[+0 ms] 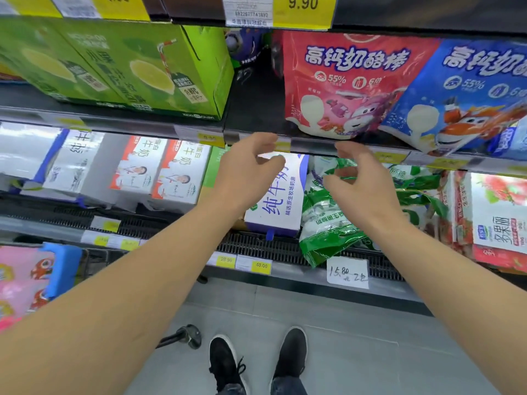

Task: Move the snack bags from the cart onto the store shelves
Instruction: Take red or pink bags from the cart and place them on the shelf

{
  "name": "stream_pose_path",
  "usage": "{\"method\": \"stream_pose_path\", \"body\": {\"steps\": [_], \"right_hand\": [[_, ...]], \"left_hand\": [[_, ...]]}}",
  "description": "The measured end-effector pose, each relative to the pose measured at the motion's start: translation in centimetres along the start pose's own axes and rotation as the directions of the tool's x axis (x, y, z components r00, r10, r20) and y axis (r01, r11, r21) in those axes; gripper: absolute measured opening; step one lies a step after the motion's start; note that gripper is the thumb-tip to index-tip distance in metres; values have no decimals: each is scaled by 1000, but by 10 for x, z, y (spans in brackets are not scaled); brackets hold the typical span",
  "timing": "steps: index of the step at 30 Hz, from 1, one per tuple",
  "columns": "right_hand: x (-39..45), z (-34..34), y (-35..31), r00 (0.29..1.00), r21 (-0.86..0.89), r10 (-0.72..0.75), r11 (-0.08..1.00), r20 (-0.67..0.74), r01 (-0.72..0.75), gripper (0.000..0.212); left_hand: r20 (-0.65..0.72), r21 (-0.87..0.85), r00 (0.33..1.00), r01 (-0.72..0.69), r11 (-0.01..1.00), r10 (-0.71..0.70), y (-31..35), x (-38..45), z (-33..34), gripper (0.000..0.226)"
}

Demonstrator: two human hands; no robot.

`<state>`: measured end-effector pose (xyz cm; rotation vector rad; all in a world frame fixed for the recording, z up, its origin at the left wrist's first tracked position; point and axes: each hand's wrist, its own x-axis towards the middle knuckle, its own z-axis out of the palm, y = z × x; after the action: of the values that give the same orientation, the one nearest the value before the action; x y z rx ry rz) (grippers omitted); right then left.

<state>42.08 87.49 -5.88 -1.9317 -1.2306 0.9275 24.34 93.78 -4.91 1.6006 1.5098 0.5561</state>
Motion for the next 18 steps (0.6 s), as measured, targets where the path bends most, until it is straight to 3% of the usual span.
{"method": "stream_pose_path", "body": {"steps": [11, 15, 18], "right_hand": [[-60, 100, -69, 945, -163, -206, 954, 255, 252, 43], [-91, 156, -108, 896, -202, -260, 916, 360, 347, 52], [-123, 214, -147, 823, -212, -326, 861, 465, 462, 46]], "left_hand": [[-120, 8, 986, 121, 993, -119, -79, -84, -106, 40], [-213, -16, 964, 160, 987, -160, -116, -125, -158, 47], [-338, -71, 916, 205, 976, -217, -162, -169, -215, 46]]}}
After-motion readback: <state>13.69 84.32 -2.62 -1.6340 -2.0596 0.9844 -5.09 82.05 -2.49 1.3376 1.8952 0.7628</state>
